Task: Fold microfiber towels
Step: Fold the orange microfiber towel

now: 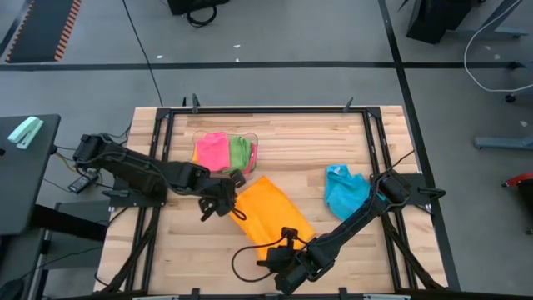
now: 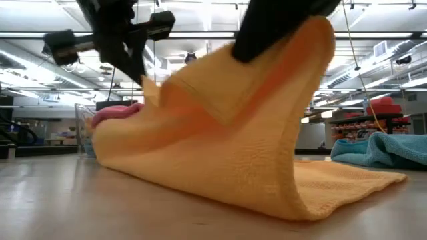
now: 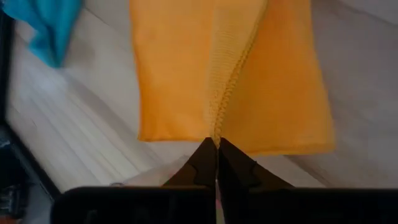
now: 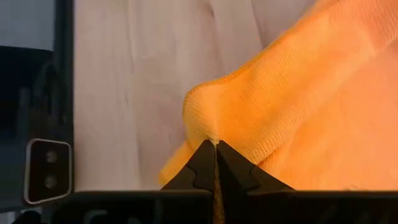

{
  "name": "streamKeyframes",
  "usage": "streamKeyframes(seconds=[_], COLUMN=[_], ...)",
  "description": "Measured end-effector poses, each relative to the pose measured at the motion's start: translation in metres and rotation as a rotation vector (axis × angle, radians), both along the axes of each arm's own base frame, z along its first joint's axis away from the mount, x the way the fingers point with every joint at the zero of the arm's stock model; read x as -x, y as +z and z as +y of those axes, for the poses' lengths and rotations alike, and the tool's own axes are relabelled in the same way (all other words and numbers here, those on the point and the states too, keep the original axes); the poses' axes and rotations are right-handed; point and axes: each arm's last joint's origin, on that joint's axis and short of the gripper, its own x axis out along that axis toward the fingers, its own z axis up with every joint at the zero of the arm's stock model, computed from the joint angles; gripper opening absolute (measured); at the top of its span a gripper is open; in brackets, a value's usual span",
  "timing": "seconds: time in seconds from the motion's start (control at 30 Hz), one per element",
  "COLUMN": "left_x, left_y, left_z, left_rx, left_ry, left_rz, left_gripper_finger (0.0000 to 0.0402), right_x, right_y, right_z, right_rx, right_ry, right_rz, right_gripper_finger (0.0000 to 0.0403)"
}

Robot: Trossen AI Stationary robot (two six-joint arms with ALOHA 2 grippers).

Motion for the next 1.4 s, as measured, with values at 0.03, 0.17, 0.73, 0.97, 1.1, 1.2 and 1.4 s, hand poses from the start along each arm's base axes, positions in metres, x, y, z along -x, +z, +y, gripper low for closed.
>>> streamKeyframes(seconds=[0.03,0.17,0.73,0.97,1.1,1.2,1.4], left_x=[-0.001,-0.005,-0.030,-0.036,-0.036,-0.036,-0.036], left_y=[-0.001,-0.012,-0.065,-0.069,-0.069,-0.069,-0.069], left_z=[0.001,0.006,0.005,0.010,0.012,0.012,0.012], left_rx=[-0.002,-0.015,-0.038,-0.043,-0.043,-0.030,-0.008], left_ry=[-0.003,-0.008,0.000,0.008,0.014,0.024,0.056], left_rz=[-0.016,-0.034,0.050,0.037,0.040,0.036,0.032], left_gripper_finger=[0.0010,0.0030,0.0034,0.0019,0.0015,0.0028,0.0084], right_x=[0.001,0.005,0.017,0.023,0.025,0.025,0.026], right_y=[0.000,-0.002,-0.053,-0.064,-0.069,-0.069,-0.067], right_z=[-0.001,-0.003,-0.017,-0.021,-0.023,-0.023,-0.024], right_rx=[0.002,0.006,-0.008,0.020,0.028,0.029,0.040], right_ry=[-0.009,-0.048,-0.111,-0.103,-0.107,-0.107,-0.109], right_rz=[0.009,0.044,0.106,0.129,0.129,0.129,0.149], right_gripper_finger=[0.0012,0.0012,0.0012,0.0012,0.0013,0.0026,0.0096])
